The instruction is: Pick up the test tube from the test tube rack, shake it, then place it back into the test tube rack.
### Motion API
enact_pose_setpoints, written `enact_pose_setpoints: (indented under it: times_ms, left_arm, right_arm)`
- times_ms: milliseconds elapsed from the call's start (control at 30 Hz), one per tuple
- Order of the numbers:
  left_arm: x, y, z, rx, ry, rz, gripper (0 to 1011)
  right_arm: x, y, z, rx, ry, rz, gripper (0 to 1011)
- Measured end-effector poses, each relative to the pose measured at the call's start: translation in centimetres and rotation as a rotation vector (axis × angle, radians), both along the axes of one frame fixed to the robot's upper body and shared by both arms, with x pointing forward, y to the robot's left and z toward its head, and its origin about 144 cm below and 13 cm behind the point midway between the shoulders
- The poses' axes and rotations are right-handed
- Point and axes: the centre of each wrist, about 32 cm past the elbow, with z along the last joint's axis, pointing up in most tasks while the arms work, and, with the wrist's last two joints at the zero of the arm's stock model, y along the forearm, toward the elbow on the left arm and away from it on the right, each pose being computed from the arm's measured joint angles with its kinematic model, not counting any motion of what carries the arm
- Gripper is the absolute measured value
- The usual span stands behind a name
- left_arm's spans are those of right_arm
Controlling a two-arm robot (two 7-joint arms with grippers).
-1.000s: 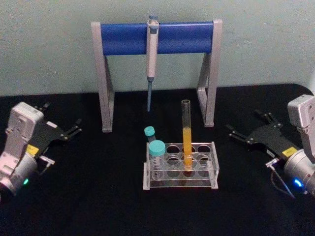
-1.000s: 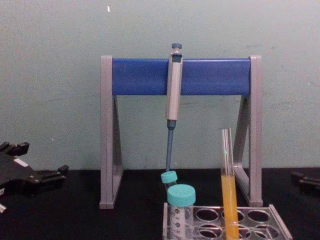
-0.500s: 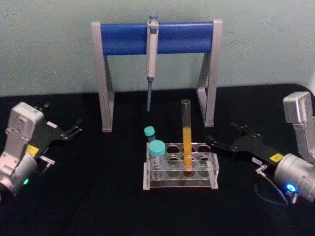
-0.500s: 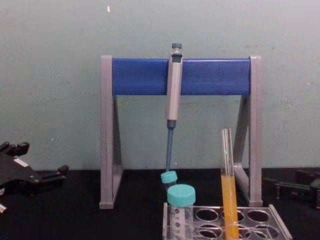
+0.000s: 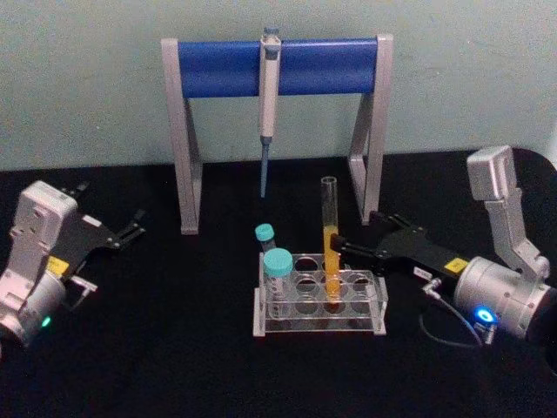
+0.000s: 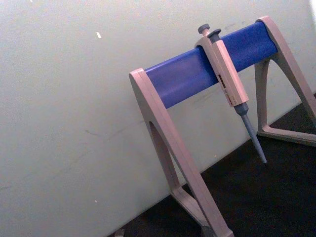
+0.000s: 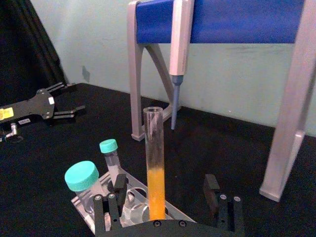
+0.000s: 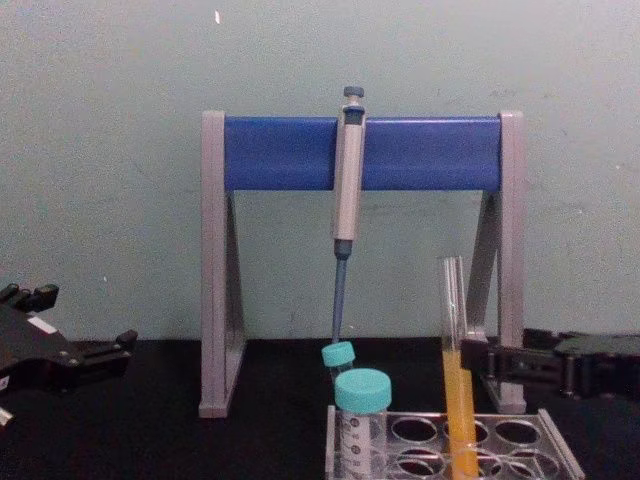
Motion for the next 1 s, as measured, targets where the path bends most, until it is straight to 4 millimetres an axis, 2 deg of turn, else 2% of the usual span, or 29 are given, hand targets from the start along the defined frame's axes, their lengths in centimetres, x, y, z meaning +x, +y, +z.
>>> enact_pose_setpoints:
  times_ms: [333, 1000]
  left_arm:
    - [0.0, 0.0, 0.0, 0.000, 0.000, 0.000, 1001]
    - [0.0, 0.0, 0.0, 0.000, 0.000, 0.000, 1001]
  right_arm:
    - [1.7, 1.4, -0.3, -0.016, 0.005, 0.045, 1000]
    - [3.3, 2.6, -0.3, -0.081, 0.005, 0.091, 1000]
